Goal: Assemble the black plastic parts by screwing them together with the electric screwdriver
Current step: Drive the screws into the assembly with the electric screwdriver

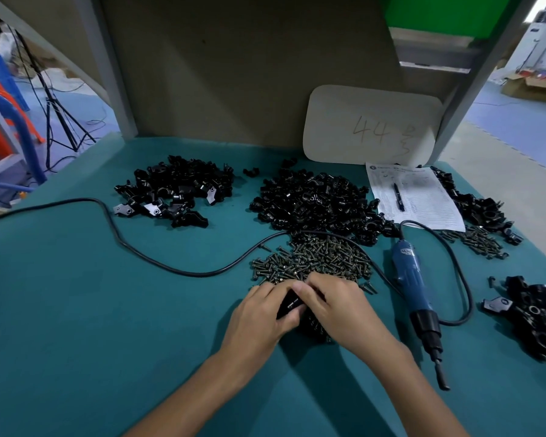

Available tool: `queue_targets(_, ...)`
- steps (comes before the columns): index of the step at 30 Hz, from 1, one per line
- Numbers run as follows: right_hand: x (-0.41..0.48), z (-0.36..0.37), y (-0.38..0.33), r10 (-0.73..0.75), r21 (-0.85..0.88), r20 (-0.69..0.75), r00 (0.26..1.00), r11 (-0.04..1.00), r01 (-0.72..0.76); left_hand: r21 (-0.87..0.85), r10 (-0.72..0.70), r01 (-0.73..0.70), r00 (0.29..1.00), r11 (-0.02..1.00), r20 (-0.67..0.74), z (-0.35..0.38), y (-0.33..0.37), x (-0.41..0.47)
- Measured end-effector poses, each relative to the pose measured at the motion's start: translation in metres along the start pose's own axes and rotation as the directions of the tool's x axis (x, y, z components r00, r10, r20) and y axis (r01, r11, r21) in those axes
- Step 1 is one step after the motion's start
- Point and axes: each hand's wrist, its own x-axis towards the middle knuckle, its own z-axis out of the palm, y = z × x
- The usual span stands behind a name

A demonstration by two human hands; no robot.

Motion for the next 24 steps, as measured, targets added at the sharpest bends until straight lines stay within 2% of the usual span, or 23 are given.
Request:
queue_targets(5,-0.001,-0.01,0.003,0.031,0.107,0.15,0.988,0.993,-0.047,0.034,0.024,-0.024,0.999,0.999,-0.021,0.0,0.002,-0.001)
queue_targets(8,-0.001,-0.012,0.004,0.025,0.055,0.153,0.988,0.998,-0.033,0.043,0.028,-0.027,1.0,0.999,-0.013,0.0,0.002,-0.001)
queue_targets(11,-0.001,-0.013,0.007,0.022,0.144,0.178,0.984,0.988,-0.048,0.04,0.034,-0.033,0.999,0.999,-0.022,-0.001,0.002,-0.001)
queue_targets(17,0.0,-0.012,0.006,0.031,0.161,0.191,0.981,0.985,-0.063,0.043,0.039,-0.038,0.999,0.998,-0.015,-0.001,0.002,0.0)
queue_targets(19,0.001,-0.012,0.005,0.039,0.097,0.2,0.979,0.994,-0.059,0.07,0.046,-0.046,0.999,0.997,0.001,0.0,0.003,0.0)
queue_targets(22,0.002,-0.015,0.007,0.101,-0.095,0.187,0.977,0.992,-0.084,0.053,0.027,-0.027,1.0,0.998,-0.007,0.0,0.0,0.0)
queue_targets(24,0.005,-0.03,0.021,0.156,-0.191,0.033,0.987,0.97,-0.147,0.006,0.003,-0.003,0.999,1.0,-0.034,0.0,-0.001,0.002)
